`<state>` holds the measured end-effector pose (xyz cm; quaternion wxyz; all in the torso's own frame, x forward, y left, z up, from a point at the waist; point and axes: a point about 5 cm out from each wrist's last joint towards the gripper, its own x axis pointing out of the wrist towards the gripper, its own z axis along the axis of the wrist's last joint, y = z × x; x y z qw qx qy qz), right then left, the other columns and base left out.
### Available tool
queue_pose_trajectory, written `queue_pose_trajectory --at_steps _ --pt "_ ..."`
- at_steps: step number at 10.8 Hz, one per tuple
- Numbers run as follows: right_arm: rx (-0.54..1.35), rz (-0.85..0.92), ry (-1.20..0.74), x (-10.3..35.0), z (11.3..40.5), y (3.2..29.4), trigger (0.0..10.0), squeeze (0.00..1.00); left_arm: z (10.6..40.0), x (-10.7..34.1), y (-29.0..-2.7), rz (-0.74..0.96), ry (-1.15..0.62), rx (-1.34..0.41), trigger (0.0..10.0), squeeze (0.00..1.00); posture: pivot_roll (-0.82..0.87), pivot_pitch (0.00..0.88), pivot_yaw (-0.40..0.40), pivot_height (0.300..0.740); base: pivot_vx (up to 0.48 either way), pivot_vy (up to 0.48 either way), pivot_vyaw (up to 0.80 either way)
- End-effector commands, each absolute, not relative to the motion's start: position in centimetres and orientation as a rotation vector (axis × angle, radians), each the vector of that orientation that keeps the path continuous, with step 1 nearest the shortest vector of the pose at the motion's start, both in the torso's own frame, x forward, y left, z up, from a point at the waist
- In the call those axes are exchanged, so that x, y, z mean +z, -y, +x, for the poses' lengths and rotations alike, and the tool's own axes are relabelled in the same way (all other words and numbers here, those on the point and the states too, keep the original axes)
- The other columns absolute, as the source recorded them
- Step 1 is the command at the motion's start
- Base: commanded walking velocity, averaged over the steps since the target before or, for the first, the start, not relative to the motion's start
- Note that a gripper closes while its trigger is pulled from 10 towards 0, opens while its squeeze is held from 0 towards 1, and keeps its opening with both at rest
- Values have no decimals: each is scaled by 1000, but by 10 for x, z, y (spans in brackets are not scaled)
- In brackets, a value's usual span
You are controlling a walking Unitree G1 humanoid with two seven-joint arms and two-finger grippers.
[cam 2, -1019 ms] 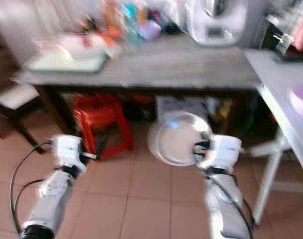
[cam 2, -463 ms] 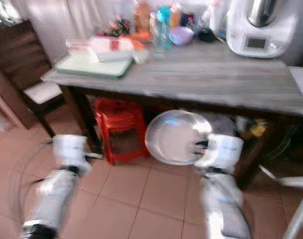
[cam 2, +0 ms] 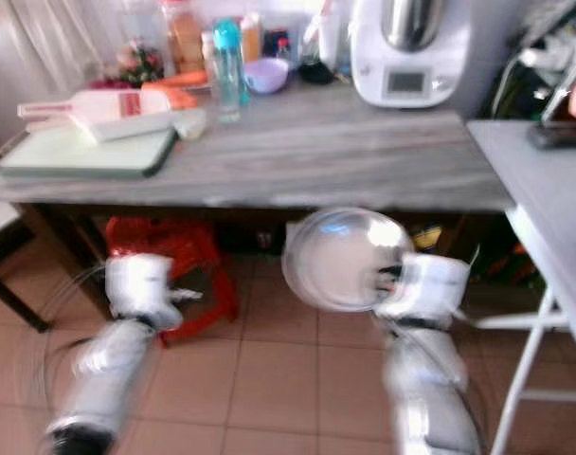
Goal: Setting the table
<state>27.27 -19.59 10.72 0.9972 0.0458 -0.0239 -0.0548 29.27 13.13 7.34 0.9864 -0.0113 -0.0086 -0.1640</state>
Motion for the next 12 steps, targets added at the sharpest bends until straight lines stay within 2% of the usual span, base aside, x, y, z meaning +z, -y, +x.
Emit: queue_pose_trajectory --at_steps 1,12 --pt "-57 114 79 115 279 181 10000 0 293 74 -150 4 17 -278 10000 0 30 0 21 740 356 0 0" --pt "-75 111 97 115 277 181 10000 0 292 75 -147 15 22 -306 10000 0 23 14 43 740 379 0 0"
